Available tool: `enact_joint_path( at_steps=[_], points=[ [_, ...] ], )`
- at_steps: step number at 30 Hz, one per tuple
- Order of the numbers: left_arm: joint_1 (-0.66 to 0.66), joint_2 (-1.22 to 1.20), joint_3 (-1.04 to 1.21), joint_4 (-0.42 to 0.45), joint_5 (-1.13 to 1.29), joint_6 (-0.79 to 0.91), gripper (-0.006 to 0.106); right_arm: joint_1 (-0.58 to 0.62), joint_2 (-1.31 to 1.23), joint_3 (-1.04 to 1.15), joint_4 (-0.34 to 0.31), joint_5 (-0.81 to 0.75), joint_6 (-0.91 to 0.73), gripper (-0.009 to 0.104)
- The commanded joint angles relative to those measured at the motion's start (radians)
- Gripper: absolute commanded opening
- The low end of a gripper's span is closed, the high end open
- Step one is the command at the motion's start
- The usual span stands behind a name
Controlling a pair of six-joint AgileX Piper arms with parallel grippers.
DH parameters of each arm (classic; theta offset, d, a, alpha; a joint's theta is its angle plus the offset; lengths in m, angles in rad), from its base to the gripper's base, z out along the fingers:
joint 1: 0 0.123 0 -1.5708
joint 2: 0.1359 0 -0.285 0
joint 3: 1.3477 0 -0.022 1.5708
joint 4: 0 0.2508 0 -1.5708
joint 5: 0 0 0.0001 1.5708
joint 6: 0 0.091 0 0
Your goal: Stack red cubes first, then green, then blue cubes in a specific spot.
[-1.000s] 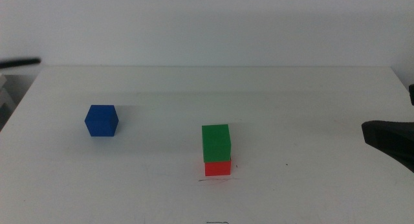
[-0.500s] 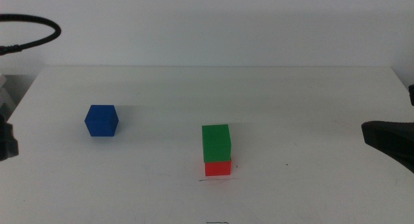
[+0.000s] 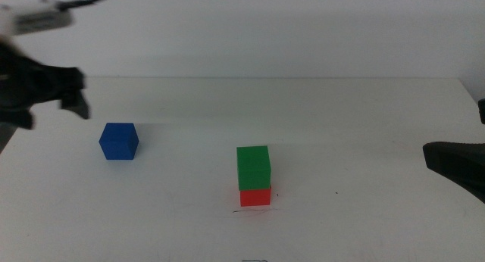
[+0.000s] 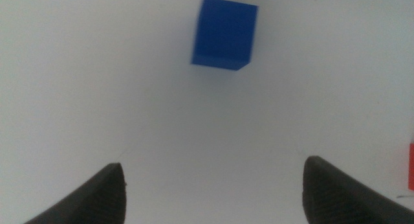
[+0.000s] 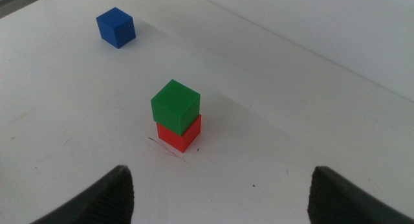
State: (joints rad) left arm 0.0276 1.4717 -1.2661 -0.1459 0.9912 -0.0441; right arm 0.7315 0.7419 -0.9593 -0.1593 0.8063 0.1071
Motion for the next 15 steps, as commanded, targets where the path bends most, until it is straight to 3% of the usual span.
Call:
enact_joint_path(
  at_steps=[1, 15],
  points=[
    [-0.034, 0.057, -0.088, -0.009, -0.033, 0.0, 0.093, -0.008, -0.002, -0.025, -0.016, -0.067, -0.008, 0.093],
    [-0.05, 0.532, -0.528, 0.04, 0.141, 0.078, 0.093, -0.008, -0.002, -0.025, -0.016, -0.067, -0.008, 0.093]
  ],
)
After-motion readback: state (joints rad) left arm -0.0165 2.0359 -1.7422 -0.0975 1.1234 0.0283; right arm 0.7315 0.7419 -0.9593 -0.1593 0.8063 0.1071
